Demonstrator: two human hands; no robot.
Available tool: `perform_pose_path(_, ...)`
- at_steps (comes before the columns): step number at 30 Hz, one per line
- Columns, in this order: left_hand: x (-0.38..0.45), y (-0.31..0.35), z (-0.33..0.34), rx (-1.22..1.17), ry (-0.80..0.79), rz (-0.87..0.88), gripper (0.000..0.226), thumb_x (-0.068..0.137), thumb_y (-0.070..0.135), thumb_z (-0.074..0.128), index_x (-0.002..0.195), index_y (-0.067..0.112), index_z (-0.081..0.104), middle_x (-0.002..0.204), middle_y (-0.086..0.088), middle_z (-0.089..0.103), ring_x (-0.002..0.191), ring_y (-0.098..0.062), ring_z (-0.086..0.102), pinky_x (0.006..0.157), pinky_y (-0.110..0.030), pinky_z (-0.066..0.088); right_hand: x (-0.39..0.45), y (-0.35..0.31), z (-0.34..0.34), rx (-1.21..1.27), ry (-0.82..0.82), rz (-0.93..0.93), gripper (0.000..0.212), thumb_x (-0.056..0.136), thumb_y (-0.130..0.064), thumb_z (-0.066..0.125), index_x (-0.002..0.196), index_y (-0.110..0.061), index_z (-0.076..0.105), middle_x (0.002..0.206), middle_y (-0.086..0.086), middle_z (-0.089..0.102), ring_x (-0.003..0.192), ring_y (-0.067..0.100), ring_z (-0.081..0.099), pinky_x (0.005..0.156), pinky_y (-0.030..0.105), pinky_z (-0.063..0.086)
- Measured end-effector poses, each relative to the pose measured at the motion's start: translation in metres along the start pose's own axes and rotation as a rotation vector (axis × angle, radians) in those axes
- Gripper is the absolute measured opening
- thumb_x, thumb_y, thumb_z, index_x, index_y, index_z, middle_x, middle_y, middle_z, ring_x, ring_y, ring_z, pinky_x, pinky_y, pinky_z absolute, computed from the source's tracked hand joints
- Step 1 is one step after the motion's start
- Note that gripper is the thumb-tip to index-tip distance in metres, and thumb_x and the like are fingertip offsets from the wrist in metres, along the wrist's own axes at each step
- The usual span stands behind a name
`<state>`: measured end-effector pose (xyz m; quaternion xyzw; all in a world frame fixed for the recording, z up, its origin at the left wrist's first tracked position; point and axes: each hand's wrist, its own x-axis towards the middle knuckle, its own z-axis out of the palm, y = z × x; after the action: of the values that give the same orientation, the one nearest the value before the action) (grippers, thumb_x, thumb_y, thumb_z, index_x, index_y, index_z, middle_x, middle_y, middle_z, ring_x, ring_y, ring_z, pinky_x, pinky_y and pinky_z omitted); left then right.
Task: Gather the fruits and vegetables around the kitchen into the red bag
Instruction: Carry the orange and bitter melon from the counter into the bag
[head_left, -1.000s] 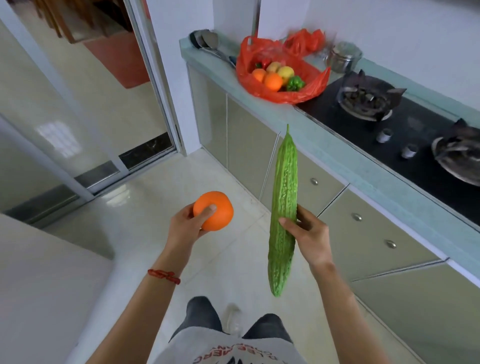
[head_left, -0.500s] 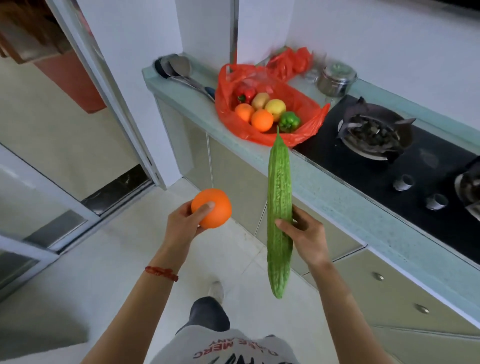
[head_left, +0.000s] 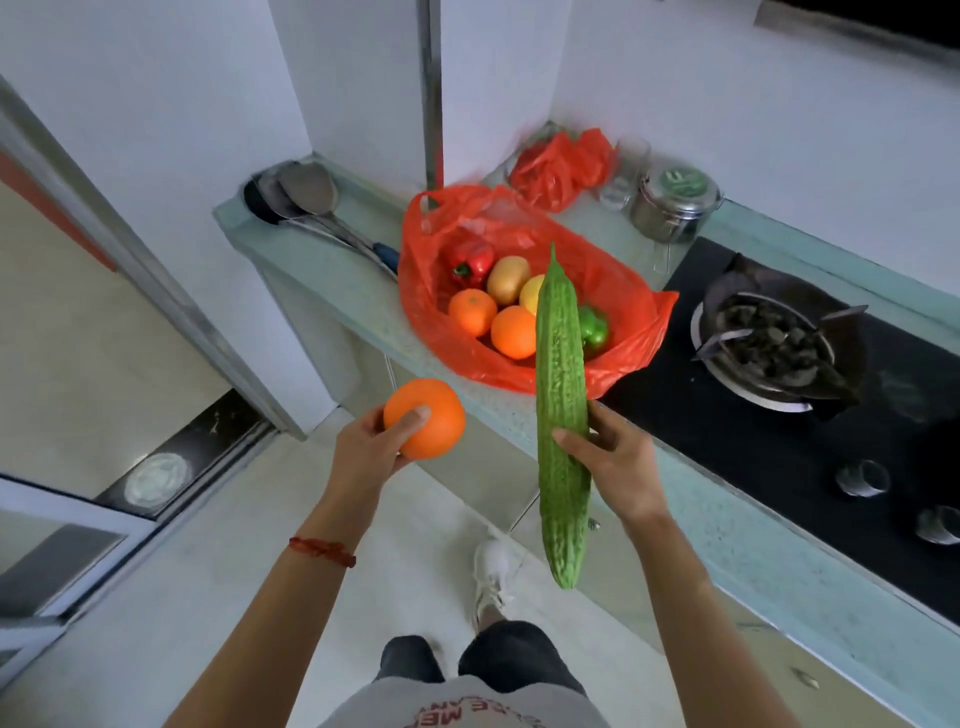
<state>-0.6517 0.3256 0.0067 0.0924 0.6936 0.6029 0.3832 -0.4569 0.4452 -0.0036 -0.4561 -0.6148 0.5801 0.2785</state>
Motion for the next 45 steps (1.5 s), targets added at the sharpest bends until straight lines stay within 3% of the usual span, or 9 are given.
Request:
perform_pose_path(4, 0.045, 0.018, 0.025, -0.002, 0.006, 0.014, 0.036, 0.083, 0.018, 0.064, 0.115, 0.004, 0.058, 0.104, -0.007, 0.061, 0.087, -0.011, 0.060, 0.078, -0.030, 0.055, 0.058, -0.007, -0.002, -0.018, -0.014, -0.015, 0.042, 0.074, -0.015, 0.075, 0.113, -0.024, 0.063, 0.099, -0.004, 0.070, 0.093, 0.021, 0.066, 0.082, 0.038, 0.055)
perform_pose_path(9, 0.091, 0.040, 0.055, -0.022, 0.019, 0.034, 0.023, 0.082, 0.015, 0.065, 0.103, 0.007, 0.060, 0.091, 0.000, 0.061, 0.082, -0.011, 0.060, 0.064, -0.022, 0.057, 0.128, -0.026, -0.013, -0.067, -0.077, -0.030, 0.046, 0.072, -0.021, 0.077, 0.116, -0.014, 0.063, 0.096, -0.003, 0.070, 0.087, 0.012, 0.067, 0.077, 0.030, 0.055)
perform_pose_path(12, 0.114, 0.048, 0.068, -0.009, 0.020, 0.017, 0.024, 0.081, 0.017, 0.066, 0.103, 0.010, 0.058, 0.092, 0.001, 0.060, 0.084, -0.013, 0.060, 0.070, -0.030, 0.058, 0.168, -0.039, -0.019, -0.110, -0.096, -0.040, 0.059, 0.068, -0.026, 0.079, 0.122, -0.013, 0.059, 0.105, -0.001, 0.069, 0.093, 0.010, 0.066, 0.081, 0.029, 0.054)
perform_pose_path(15, 0.132, 0.053, 0.076, -0.015, 0.023, -0.016, 0.028, 0.080, 0.020, 0.066, 0.106, 0.012, 0.058, 0.097, -0.001, 0.060, 0.089, -0.016, 0.060, 0.076, -0.034, 0.055, 0.200, -0.052, -0.022, -0.196, -0.121, -0.075, 0.048, 0.072, -0.017, 0.077, 0.117, -0.019, 0.062, 0.097, -0.007, 0.069, 0.085, 0.003, 0.065, 0.077, 0.021, 0.053)
perform_pose_path(19, 0.154, 0.060, 0.084, 0.010, -0.024, -0.007, 0.032, 0.081, 0.022, 0.066, 0.110, 0.013, 0.058, 0.098, 0.001, 0.061, 0.089, -0.014, 0.061, 0.069, -0.028, 0.054, 0.237, -0.065, -0.024, -0.322, -0.136, -0.104, 0.047, 0.072, -0.019, 0.076, 0.117, -0.021, 0.062, 0.096, -0.006, 0.068, 0.087, 0.014, 0.066, 0.083, 0.032, 0.053)
perform_pose_path(26, 0.189, 0.069, 0.086, 0.083, -0.067, -0.061, 0.053, 0.066, 0.037, 0.077, 0.110, 0.012, 0.062, 0.101, -0.010, 0.064, 0.085, -0.023, 0.064, 0.061, -0.032, 0.053, 0.296, -0.073, -0.020, -0.444, -0.217, -0.054, 0.053, 0.076, -0.009, 0.073, 0.126, -0.008, 0.054, 0.099, -0.002, 0.059, 0.074, -0.002, 0.053, 0.063, 0.002, 0.041)
perform_pose_path(31, 0.203, 0.069, 0.091, 0.069, -0.058, -0.079, 0.038, 0.078, 0.024, 0.070, 0.111, 0.007, 0.063, 0.100, -0.012, 0.064, 0.079, -0.020, 0.062, 0.047, -0.015, 0.048, 0.332, -0.066, -0.021, -0.530, -0.303, 0.064, 0.056, 0.075, -0.012, 0.074, 0.127, -0.007, 0.053, 0.119, 0.006, 0.059, 0.103, 0.012, 0.054, 0.086, 0.022, 0.040)
perform_pose_path(36, 0.211, 0.066, 0.092, 0.105, -0.063, -0.122, 0.043, 0.076, 0.026, 0.071, 0.115, 0.010, 0.062, 0.104, -0.011, 0.065, 0.087, -0.021, 0.065, 0.056, -0.022, 0.054, 0.356, -0.051, -0.019, -0.601, -0.407, 0.162, 0.058, 0.080, -0.015, 0.069, 0.132, -0.003, 0.045, 0.139, 0.013, 0.045, 0.127, 0.025, 0.043, 0.100, 0.028, 0.031)
perform_pose_path(45, 0.218, 0.061, 0.095, 0.151, -0.040, -0.122, 0.042, 0.077, 0.024, 0.070, 0.114, 0.006, 0.062, 0.099, -0.009, 0.064, 0.080, -0.016, 0.062, 0.048, -0.015, 0.049, 0.365, -0.023, -0.012, -0.676, -0.432, 0.229, 0.064, 0.082, -0.022, 0.068, 0.137, -0.006, 0.039, 0.144, 0.013, 0.040, 0.131, 0.026, 0.038, 0.107, 0.037, 0.028)
